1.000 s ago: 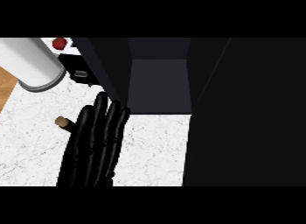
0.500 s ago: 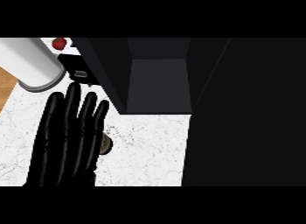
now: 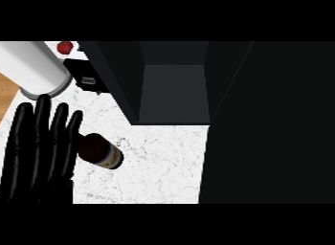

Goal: Pick up the wine, place it into the cabinet and close the cabinet

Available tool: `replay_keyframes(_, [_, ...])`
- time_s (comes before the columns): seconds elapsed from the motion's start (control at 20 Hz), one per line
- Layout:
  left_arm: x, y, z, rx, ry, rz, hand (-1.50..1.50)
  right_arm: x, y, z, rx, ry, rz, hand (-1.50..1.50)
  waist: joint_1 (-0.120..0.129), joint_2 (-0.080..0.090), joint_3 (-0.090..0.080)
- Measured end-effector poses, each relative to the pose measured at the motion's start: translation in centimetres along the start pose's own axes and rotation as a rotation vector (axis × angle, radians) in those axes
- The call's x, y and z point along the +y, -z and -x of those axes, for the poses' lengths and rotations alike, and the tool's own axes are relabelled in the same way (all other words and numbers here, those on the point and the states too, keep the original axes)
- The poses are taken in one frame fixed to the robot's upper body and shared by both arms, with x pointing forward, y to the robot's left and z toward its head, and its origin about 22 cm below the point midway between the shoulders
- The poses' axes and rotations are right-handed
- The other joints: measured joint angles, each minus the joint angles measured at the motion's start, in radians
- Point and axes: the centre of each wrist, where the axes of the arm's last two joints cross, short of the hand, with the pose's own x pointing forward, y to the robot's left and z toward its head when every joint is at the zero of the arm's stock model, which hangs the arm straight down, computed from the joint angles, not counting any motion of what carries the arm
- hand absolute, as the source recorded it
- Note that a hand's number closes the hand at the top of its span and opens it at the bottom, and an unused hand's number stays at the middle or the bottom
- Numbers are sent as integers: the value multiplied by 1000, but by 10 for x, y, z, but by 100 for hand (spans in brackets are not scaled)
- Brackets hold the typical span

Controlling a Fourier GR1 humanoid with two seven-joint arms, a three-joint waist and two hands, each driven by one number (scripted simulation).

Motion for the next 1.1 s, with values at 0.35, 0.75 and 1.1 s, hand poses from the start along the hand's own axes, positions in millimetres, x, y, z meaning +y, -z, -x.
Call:
replay_keyframes(0.35, [30,3,18,-4,45,-105,-150,7,-2,-1,2,12,-2,-150,0,0,0])
replay_keyframes(0.75, [70,14,50,35,82,-160,-150,3,-4,-2,7,-7,6,-150,-1,0,0])
replay_keyframes(1.1, [109,12,87,109,106,-177,-150,3,0,-5,-1,-8,12,-150,1,0,0])
